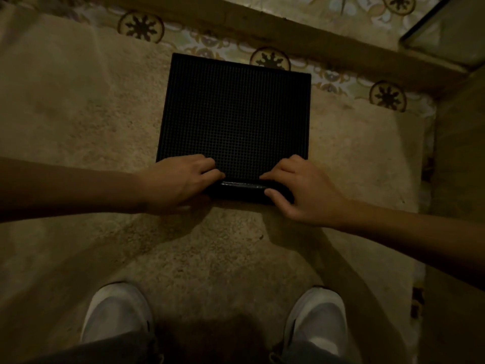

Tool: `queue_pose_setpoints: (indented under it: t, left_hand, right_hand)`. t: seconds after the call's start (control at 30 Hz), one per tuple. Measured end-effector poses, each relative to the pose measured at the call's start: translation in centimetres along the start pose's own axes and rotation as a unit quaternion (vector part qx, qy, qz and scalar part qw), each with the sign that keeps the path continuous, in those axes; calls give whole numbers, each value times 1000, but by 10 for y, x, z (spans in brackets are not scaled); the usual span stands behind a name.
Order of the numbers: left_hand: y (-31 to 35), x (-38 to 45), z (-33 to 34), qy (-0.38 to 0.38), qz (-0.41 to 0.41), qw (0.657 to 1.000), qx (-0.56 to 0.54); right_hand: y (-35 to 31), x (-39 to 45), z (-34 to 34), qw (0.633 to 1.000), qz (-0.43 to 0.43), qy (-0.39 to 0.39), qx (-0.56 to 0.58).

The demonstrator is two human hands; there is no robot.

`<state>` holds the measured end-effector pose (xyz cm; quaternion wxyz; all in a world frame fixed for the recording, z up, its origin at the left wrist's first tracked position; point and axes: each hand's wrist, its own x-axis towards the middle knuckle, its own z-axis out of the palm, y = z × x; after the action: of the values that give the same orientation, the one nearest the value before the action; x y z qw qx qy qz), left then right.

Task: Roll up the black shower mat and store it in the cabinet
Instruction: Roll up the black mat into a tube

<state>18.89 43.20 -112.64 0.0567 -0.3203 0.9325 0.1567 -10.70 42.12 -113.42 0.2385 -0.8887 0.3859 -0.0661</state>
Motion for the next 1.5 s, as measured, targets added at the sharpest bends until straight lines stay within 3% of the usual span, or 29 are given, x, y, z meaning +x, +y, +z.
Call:
queue_pose_setpoints:
  t: [0.07, 0.2, 0.27, 0.37, 0.5, 0.63, 0.83, 0.93, 1.2, 1.43, 1.5]
  left_hand:
    - [-5, 4, 1, -4, -13, 1000, -17]
    - [-14, 13, -2, -43, -14, 999, -13]
    - [-17, 13, -4, -53, -25, 998, 10]
    - [-14, 7, -3, 2, -12, 996, 85]
    - [-12, 11, 5, -8, -46, 985, 164]
    - [-25, 17, 5, 2, -63, 990, 128]
    - [-38, 15, 1, 47, -37, 998, 29]
    - [-41, 18, 2, 53, -46, 997, 12]
    - [-37, 22, -3, 80, -81, 993, 14]
    - [-48, 37, -13, 63, -125, 987, 81]
    - [-51, 42, -16, 60, -125, 987, 84]
  right_hand:
    - [-10, 0, 3, 998, -25, 26, -48]
    - [-14, 6, 11, 990, -68, 4, -126]
    - [-9, 12, 8, 989, -74, 0, -128]
    - [0, 20, 1, 991, -73, -16, -108]
    - [8, 25, -7, 997, -38, -11, -62]
    - [13, 33, -12, 999, -17, -14, -25]
    - [11, 27, -1, 986, -23, 21, -166]
    - [13, 32, -2, 986, -21, 26, -165]
    - [35, 55, -25, 997, -21, -50, -54]
    - [54, 85, -45, 987, 25, -159, 4]
    - [53, 85, -45, 986, 51, -158, -2]
